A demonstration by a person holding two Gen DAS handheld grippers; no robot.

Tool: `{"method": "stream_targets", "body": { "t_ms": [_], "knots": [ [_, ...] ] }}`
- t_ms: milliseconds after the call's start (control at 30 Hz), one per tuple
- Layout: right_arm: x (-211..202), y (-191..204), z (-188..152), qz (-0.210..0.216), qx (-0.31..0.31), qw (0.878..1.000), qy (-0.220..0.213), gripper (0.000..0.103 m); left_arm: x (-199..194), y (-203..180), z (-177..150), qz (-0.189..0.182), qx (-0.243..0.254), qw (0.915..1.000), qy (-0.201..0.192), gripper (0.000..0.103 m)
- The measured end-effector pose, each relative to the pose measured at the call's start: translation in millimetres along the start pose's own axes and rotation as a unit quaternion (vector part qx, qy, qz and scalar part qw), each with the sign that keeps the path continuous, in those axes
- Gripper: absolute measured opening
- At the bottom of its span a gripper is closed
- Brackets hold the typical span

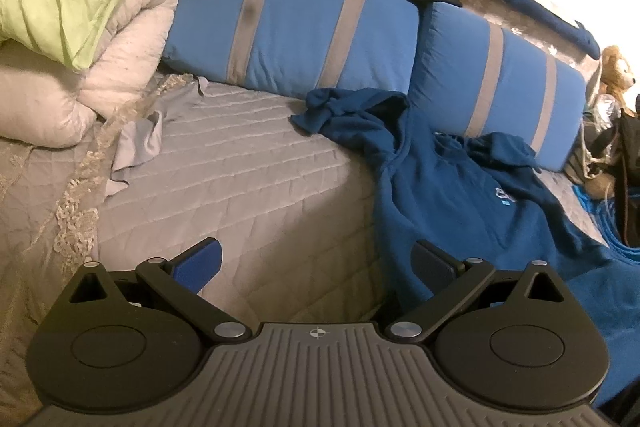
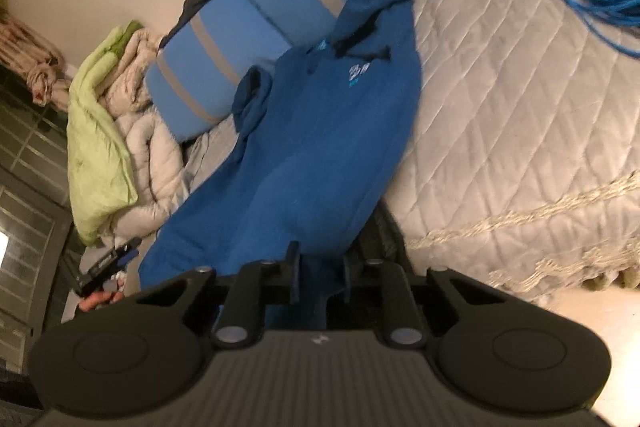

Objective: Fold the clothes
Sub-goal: 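Close the right tool on the sweatshirt while the left tool grasps it too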

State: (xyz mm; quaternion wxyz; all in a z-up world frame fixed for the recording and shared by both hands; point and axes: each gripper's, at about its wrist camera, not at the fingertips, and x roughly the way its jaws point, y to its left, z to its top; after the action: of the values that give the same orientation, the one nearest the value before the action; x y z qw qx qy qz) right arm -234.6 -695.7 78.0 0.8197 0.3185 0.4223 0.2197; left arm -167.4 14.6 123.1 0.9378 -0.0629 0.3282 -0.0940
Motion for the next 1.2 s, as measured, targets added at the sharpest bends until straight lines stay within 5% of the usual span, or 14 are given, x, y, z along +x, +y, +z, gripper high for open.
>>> {"method": "stream_targets", "body": {
  "t_ms": [267, 433, 567, 900, 1067, 1200],
  "knots": [
    [-3.3, -1.4, 5.3, -0.002, 0.0, 1.0, -0.007, 0.019, -3.7, 12.5, -9.1, -0.084, -0.088, 0.9917, 0.041, 0.102],
    [6.0, -10.2, 7.9, 0.0, 0.009, 1.0, 0.01, 0.019, -2.3, 21.0, -17.9, -0.143, -0.149, 0.9764, 0.064, 0.1],
    [15.6, -16.4, 8.6, 0.004, 0.013, 1.0, 0.02, 0.019, -1.1, 25.6, -24.1, -0.186, -0.189, 0.9609, 0.08, 0.087],
    [20.8, -13.3, 7.4, -0.004, 0.011, 1.0, 0.027, 0.019, 0.8, 2.5, -27.8, -0.194, -0.144, 0.9634, 0.116, 0.029],
    [13.5, -11.5, 3.3, 0.015, 0.015, 1.0, 0.011, 0.019, -10.2, -18.7, -25.1, -0.155, -0.078, 0.9792, 0.105, 0.02],
    [8.1, -6.2, 2.2, 0.018, 0.012, 1.0, -0.003, 0.019, -18.7, -26.2, -21.2, -0.139, -0.067, 0.9834, 0.096, 0.012]
  ]
}}
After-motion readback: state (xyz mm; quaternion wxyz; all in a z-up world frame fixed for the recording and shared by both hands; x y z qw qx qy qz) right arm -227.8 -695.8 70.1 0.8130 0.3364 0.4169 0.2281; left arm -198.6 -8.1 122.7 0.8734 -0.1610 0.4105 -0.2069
